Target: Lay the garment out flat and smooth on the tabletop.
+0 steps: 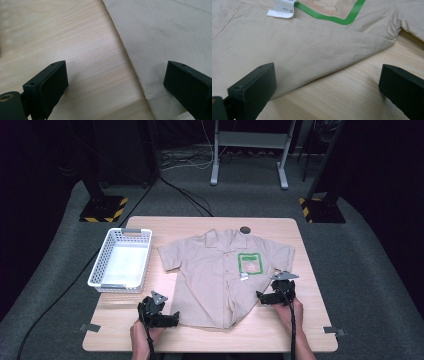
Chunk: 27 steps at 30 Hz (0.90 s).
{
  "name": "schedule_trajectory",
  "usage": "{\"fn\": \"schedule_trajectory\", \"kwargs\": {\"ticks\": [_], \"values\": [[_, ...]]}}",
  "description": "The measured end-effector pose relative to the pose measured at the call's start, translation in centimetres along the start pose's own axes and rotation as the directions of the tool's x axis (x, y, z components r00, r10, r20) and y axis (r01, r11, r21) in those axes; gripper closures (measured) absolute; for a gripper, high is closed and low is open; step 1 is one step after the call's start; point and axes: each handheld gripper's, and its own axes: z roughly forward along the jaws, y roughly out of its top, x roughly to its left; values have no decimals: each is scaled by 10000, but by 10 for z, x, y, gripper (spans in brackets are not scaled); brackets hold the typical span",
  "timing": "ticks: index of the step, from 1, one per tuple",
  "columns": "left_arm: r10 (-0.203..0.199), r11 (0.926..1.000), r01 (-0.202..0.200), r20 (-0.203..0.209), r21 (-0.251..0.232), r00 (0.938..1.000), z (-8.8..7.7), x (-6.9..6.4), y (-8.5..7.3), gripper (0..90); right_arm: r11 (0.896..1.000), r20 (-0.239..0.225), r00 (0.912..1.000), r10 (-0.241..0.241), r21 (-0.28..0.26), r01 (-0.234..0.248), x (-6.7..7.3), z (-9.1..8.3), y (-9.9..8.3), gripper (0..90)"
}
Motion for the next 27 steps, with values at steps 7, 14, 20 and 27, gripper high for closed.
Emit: {"fn": "schedule_trajectory", "kwargs": {"ticks": [7, 14, 20, 27], "values": [[-255, 9978, 284, 469, -605, 9986, 1, 8, -11, 32, 9995, 141, 9996, 248, 169, -251, 1, -2, 0, 2], [-269, 9949, 307, 412, -957, 9988, 3, 10, -14, 4, 9973, -226, 9971, 732, 30, -731, 12, -5, 8, 12], [-268, 9950, 304, 383, -953, 9989, 4, 10, -14, 1, 9988, -709, 9963, 485, 111, -479, 39, -2, 32, 15], [-267, 9950, 302, 382, -953, 9989, 4, 10, -14, 2, 9982, -889, 9960, -70, 584, 122, 72, 19, 58, 20]]}}
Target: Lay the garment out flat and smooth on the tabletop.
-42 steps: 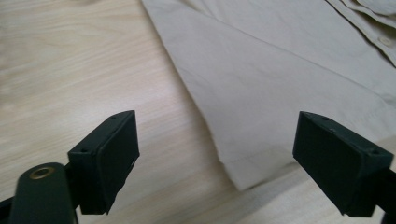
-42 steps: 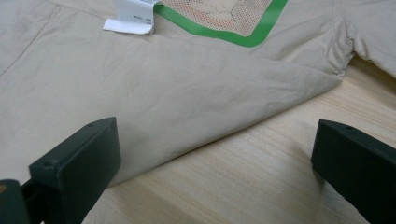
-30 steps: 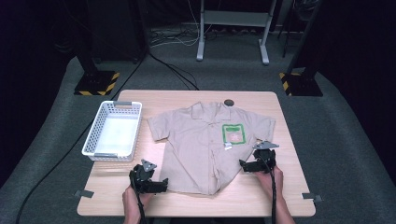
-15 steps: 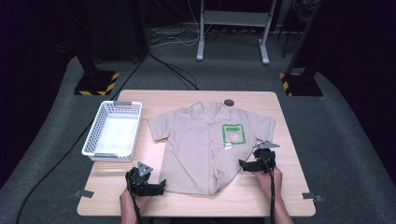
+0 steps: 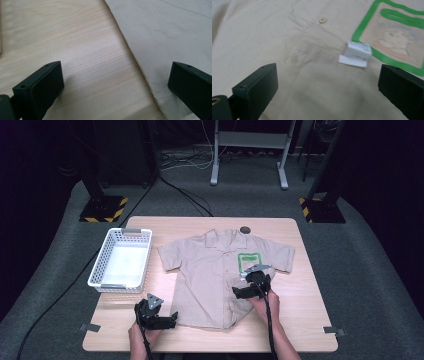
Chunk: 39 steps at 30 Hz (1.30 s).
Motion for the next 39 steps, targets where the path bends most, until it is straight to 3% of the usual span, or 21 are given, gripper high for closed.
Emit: {"fn": "schedule_trajectory", "kwargs": {"ticks": [9, 17, 18, 26, 30, 33, 39], "values": [[1, 10000, -1, -2, -4, 10000, 0, 0, 0, 2, 9992, 89, 9999, -110, 383, 107, 13, 18, 9, 42], [11, 10000, -11, 28, -19, 10000, 1, 0, 0, 2, 9985, 290, 9994, -209, 519, 193, 18, 26, 10, 293], [10, 10000, -10, 29, -20, 10000, 1, 0, 0, 2, 9985, 290, 9994, -209, 519, 193, 18, 26, 10, 293], [11, 10000, -11, 29, -19, 10000, 1, 0, 0, 2, 9986, 197, 9996, -213, 487, 204, 20, 21, 10, 697], [14, 10000, -14, 24, -11, 10000, 1, 0, 0, 2, 9983, 311, 9991, -272, 524, 255, 20, 21, 10, 851], [12, 10000, -12, 29, -20, 10000, 1, 0, 0, 2, 9987, 319, 9993, -212, 475, 196, 20, 20, 9, 895], [13, 10000, -13, 30, -17, 10000, 1, 0, 0, 2, 9995, 309, 9994, -182, 257, 174, 21, 14, 10, 900]]}}
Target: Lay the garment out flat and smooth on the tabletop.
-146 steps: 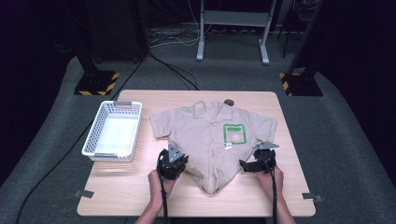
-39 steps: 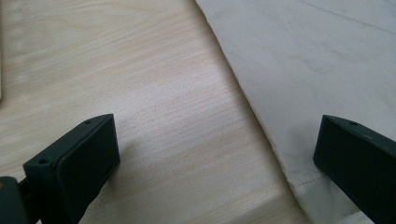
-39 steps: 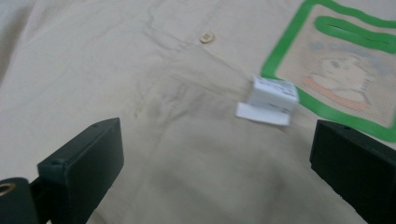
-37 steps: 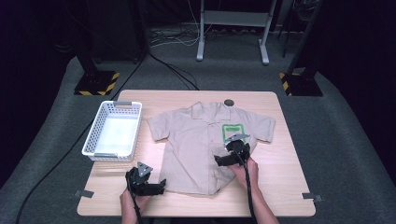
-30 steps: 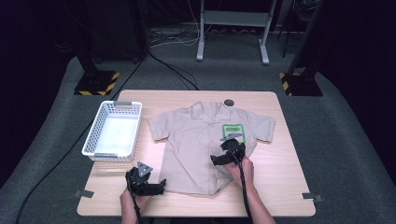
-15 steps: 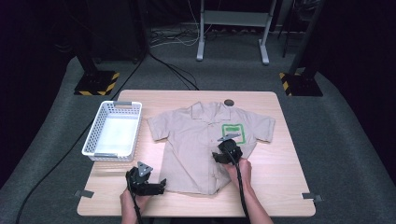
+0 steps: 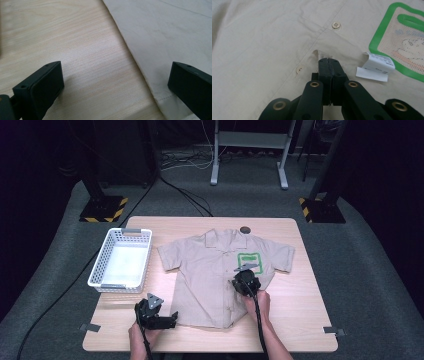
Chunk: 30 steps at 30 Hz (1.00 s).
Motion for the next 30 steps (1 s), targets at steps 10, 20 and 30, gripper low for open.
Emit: {"fn": "schedule_trajectory", "kwargs": {"ticks": [10, 20, 30], "values": [[-3, 10000, 3, 2, -7, 10000, 0, 0, 0, 2, 9984, 83, 9999, -136, -548, 140, -1, -21, 2, 900], [-1, 10000, 1, -1, -6, 10000, 0, 0, 0, 2, 9949, 110, 9998, -136, -1002, 146, -2, -41, 2, 900], [20, 10000, -20, 12, -11, 10000, 0, 0, 0, 2, 9910, 198, 9998, -64, -1333, 90, -5, -56, -1, 900]]}}
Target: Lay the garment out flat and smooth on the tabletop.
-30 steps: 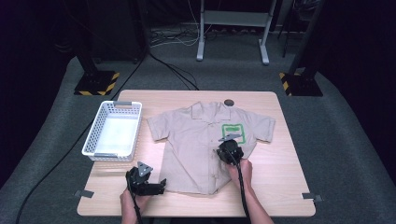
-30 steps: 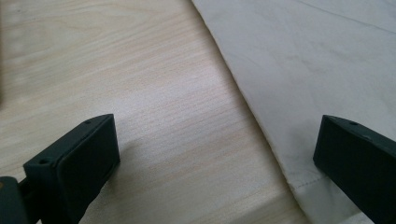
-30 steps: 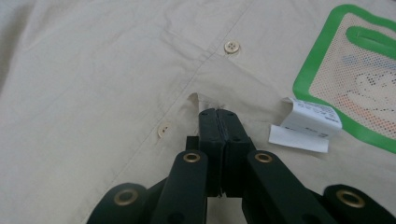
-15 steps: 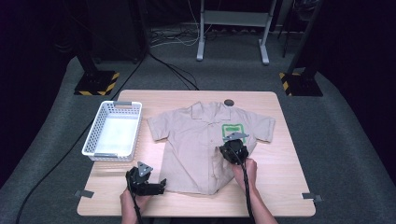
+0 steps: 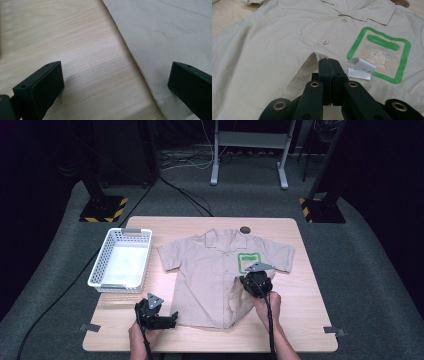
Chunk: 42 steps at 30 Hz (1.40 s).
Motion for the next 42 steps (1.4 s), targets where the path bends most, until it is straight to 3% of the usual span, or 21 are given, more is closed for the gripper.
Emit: {"fn": "schedule_trajectory", "kwargs": {"ticks": [19, 28, 42], "values": [[6, 10000, -6, -7, 23, 10000, -1, 0, 0, 2, 9983, 131, 9998, 131, -570, -124, -7, -34, -8, 900], [2, 10000, -1, -15, 24, 10000, -1, 0, 0, 2, 9966, 180, 9995, 275, -786, -260, -15, -54, -25, 900], [0, 10000, 0, -11, 16, 10000, -1, 0, 0, 3, 9944, 147, 9988, 473, -956, -457, -23, -68, -44, 900]]}}
